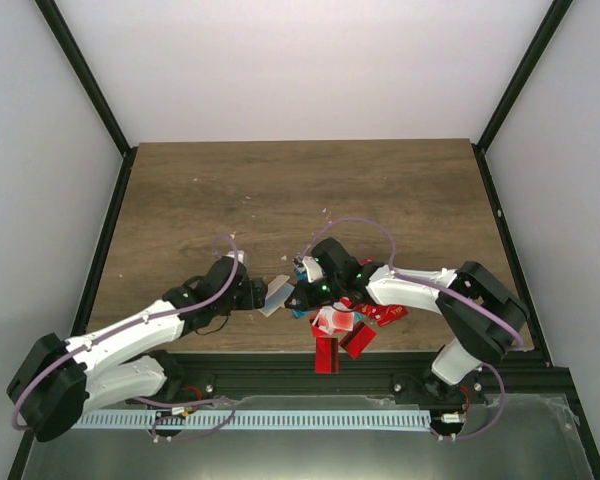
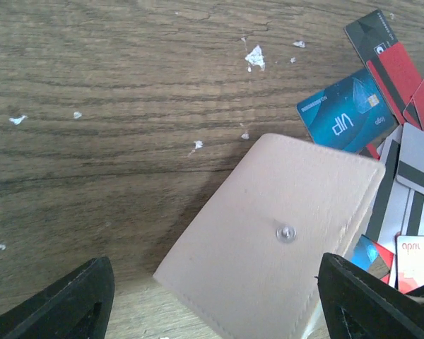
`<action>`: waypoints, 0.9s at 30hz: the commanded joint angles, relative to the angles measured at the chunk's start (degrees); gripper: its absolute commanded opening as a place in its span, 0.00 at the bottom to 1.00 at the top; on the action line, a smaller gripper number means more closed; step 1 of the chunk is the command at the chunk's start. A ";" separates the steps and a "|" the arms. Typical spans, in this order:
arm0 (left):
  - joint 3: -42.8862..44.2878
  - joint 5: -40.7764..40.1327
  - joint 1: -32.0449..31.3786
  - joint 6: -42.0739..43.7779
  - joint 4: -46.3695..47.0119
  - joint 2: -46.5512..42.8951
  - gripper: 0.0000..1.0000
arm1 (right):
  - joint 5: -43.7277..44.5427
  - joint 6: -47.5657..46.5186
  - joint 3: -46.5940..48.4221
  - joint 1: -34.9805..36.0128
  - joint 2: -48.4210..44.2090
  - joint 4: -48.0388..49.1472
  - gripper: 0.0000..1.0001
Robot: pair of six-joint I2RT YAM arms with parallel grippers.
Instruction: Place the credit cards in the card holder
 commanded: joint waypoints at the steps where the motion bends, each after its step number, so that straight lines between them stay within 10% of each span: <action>1: 2.09 1.09 0.64 1.79 1.61 2.33 0.81 | 0.19 -1.06 0.09 0.31 0.17 -1.21 0.01; 27: 0.29 14.44 -0.34 5.25 2.07 -1.45 0.87 | 3.31 -2.68 2.23 0.17 -3.24 -5.28 0.01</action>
